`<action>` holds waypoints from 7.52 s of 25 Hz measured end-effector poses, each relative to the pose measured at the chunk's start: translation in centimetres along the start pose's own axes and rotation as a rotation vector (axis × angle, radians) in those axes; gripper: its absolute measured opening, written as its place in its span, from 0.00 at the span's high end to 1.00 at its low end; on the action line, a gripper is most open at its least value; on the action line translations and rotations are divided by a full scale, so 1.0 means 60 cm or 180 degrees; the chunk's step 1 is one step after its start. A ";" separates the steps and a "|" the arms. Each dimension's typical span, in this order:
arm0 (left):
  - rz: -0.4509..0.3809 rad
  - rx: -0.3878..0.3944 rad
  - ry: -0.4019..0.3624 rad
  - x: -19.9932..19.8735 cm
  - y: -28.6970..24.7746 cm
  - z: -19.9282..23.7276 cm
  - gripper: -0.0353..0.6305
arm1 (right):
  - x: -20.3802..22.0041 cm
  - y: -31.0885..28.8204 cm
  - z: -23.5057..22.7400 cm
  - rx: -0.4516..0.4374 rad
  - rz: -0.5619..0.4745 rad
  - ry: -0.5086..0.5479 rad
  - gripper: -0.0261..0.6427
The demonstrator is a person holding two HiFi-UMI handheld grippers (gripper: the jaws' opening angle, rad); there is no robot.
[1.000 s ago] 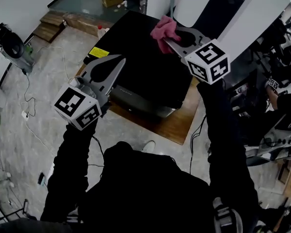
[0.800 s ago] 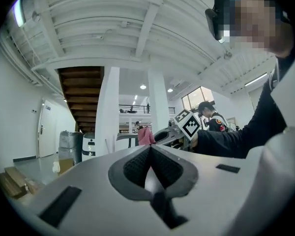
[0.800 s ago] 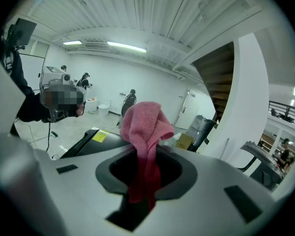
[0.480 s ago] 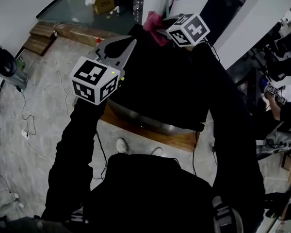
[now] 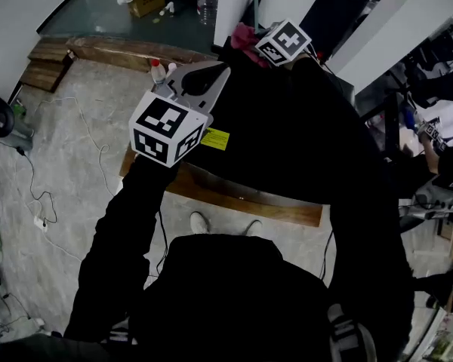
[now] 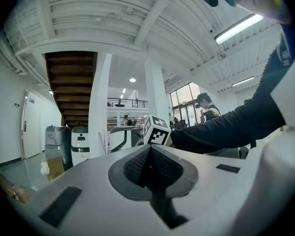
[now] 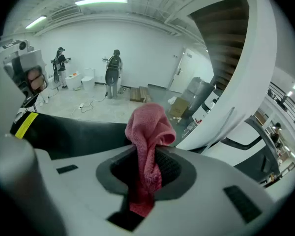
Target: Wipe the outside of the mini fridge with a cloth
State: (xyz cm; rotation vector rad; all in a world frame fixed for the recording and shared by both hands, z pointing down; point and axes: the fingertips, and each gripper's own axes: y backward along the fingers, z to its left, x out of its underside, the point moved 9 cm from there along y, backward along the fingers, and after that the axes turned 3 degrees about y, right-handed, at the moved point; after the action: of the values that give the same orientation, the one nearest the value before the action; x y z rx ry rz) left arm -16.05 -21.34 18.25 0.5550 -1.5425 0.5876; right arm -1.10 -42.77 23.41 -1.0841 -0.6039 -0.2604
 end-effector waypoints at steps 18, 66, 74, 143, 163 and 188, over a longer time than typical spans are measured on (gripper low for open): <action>0.0121 -0.0029 0.0280 0.045 0.087 -0.068 0.94 | 0.014 0.082 0.167 -0.0615 -0.0068 -0.0105 0.85; 0.0091 -0.0003 0.0355 -0.018 -0.217 -0.324 0.94 | 0.308 0.285 -0.058 0.0031 0.0256 -0.0273 0.84; 0.0182 -0.0039 0.0403 -0.001 -0.236 -0.317 0.94 | 0.348 0.232 -0.099 -0.0161 0.0293 -0.0512 0.85; -0.0519 0.0243 0.0348 0.025 0.449 -0.116 0.94 | -0.063 0.349 0.690 0.0964 -0.2352 -0.1001 0.83; -0.0510 0.0460 0.0452 0.114 0.403 -0.018 0.94 | -0.069 0.213 0.717 0.1157 -0.2900 -0.1471 0.84; -0.0411 0.1204 0.0455 0.163 0.197 0.383 0.94 | -0.241 -0.083 0.578 0.1886 -0.3357 -0.2835 0.83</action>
State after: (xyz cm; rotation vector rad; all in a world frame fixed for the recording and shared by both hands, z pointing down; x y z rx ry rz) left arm -41.57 -27.72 26.74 0.8737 -1.2558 0.8078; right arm -26.74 -15.68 30.15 -0.1591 -1.9095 -0.4588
